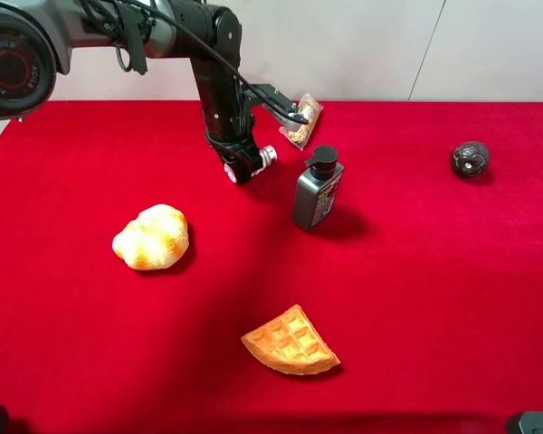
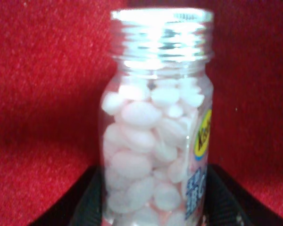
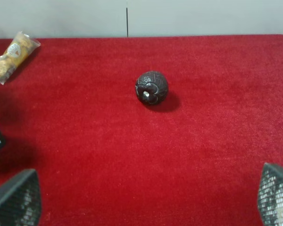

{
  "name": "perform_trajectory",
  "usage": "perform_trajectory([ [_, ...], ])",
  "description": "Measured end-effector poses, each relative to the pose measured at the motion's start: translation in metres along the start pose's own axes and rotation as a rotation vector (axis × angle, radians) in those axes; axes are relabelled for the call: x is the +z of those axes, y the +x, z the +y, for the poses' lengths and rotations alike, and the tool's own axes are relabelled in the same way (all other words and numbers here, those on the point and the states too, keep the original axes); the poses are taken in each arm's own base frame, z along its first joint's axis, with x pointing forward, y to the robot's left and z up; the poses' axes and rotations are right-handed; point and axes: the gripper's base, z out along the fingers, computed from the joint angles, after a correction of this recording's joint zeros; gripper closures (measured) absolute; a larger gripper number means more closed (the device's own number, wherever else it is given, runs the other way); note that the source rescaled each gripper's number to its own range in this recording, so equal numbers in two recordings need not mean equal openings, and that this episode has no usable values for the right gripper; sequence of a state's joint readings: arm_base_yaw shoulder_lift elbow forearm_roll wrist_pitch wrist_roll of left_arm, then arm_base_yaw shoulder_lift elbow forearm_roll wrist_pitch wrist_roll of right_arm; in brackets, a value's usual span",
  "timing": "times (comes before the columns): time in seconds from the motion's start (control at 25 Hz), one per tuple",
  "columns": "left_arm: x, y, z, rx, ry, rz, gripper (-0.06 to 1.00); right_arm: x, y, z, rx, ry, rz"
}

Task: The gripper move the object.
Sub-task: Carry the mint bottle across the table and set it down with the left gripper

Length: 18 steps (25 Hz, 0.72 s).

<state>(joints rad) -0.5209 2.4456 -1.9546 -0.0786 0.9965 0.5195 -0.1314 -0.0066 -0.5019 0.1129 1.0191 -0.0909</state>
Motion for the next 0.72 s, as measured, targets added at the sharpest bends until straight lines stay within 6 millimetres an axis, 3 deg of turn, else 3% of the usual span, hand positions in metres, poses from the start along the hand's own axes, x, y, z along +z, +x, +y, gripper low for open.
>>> perform_trajectory([
  [0.72, -0.05, -0.015, 0.004, -0.036, -0.004, -0.011, 0.94, 0.0, 0.0, 0.0, 0.0, 0.0, 0.0],
])
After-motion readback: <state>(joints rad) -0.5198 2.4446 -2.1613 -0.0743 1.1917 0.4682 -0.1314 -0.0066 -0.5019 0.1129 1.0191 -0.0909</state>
